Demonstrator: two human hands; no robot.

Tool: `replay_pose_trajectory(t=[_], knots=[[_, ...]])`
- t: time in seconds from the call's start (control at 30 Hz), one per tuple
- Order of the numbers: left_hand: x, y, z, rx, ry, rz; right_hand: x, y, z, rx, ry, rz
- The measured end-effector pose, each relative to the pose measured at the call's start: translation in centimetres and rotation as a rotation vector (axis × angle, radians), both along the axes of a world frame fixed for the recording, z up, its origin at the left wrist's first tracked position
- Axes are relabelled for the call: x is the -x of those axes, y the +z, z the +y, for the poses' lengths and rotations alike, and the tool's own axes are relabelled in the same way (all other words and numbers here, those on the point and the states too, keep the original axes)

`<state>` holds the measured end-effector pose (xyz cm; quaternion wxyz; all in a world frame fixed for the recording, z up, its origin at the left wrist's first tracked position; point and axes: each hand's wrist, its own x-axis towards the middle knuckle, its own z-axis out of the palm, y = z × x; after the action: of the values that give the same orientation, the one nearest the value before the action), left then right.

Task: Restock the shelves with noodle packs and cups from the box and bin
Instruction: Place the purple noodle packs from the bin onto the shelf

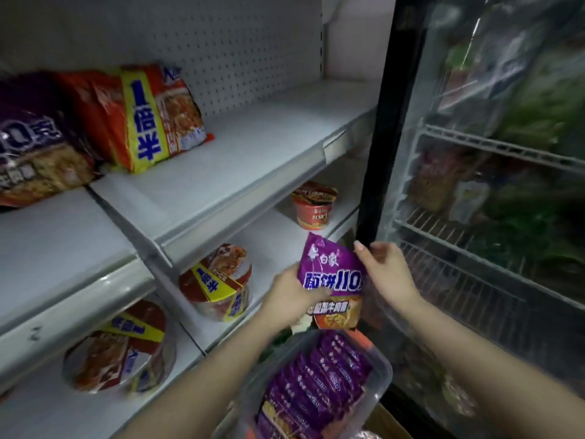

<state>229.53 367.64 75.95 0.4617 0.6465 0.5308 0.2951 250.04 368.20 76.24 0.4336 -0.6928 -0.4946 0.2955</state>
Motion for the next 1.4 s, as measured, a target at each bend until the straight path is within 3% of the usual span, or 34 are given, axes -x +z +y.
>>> replay_pose_trajectory(t=[0.1, 0.2, 0.5, 0.73, 0.87, 1.17, 1.4], knots=[[1.8, 6.1, -0.5, -0.077, 0.007, -0.124, 0.2, 2.7, -0.6, 0.022, 0.201, 0.223], [4.3, 11.7, -1.1, -0.18, 0.037, -0.204, 2.9, 7.0, -0.7, -0.024, 0.445, 0.291], [19.0, 20.4, -4.0, -0.387, 0.356, -0.128, 17.0, 16.6, 3.2, -0.168, 0.811, 0.177], [29.4, 21.6, -5.6, -0.404, 0.594, 0.091, 28.7, 18.6, 6.5, -0.281, 0.979, -0.119], [33.3, 20.0, -4.1, -0.394, 0.635, 0.295, 33.5, 17.9, 9.2, -0.297, 0.945, -0.291], [37.4, 19.2, 1.5, -0.441, 0.77, 0.477, 39.1, 19.1, 11.7, -0.323, 0.65, -0.66], [38.0, 18.1, 3.2, -0.407, 0.937, 0.673, 39.7, 20.0, 12.1, -0.258, 0.567, -0.867]])
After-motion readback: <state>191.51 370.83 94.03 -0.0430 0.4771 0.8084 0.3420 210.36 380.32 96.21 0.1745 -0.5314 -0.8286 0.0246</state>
